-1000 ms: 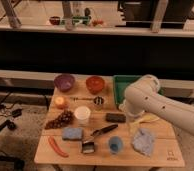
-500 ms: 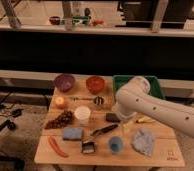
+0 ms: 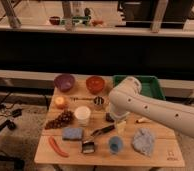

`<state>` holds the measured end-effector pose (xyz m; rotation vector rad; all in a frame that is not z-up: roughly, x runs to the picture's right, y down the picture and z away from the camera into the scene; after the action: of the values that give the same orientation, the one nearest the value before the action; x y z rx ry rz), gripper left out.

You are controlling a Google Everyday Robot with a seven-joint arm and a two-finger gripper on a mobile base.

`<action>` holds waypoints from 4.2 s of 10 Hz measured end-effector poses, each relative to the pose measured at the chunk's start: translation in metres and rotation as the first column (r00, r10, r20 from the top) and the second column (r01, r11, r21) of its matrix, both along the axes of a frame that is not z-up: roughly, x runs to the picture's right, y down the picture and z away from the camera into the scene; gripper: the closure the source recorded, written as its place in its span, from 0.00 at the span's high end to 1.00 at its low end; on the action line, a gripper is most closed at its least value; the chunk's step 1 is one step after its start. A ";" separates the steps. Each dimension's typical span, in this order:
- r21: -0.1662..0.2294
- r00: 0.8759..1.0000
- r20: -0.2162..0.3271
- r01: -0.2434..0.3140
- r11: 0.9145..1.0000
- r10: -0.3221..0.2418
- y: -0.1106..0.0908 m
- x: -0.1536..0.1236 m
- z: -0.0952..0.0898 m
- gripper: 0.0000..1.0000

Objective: Wipe tray with brush

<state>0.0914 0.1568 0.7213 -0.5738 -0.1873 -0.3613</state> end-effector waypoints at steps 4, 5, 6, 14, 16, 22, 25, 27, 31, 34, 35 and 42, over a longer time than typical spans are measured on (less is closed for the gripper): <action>-0.020 0.999 0.020 -0.031 0.999 0.031 0.008 -0.015 0.017 0.80; -0.029 0.999 0.022 -0.047 0.999 0.047 0.009 -0.017 0.022 0.80; -0.038 0.997 0.023 -0.068 0.997 0.069 0.010 -0.020 0.030 0.80; -0.070 0.991 -0.004 -0.135 0.988 0.135 0.010 -0.032 0.068 0.80; -0.091 0.990 -0.016 -0.143 0.986 0.142 0.017 -0.031 0.075 0.80; -0.135 0.984 -0.023 -0.177 0.975 0.176 0.028 -0.029 0.077 0.80; -0.144 0.982 -0.024 -0.186 0.972 0.185 0.030 -0.028 0.077 0.80; -0.144 0.983 -0.023 -0.186 0.972 0.185 0.030 -0.028 0.077 0.80; -0.145 0.982 -0.023 -0.189 0.971 0.187 0.030 -0.028 0.077 0.80; -0.171 0.979 -0.049 -0.204 0.964 0.199 0.045 -0.021 0.090 0.80; -0.171 0.978 -0.052 -0.210 0.963 0.204 0.048 -0.021 0.095 0.80; -0.146 0.975 -0.059 -0.219 0.965 0.213 0.047 -0.015 0.092 0.80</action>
<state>0.0762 0.2036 0.8131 -0.7039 -0.2357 -0.1232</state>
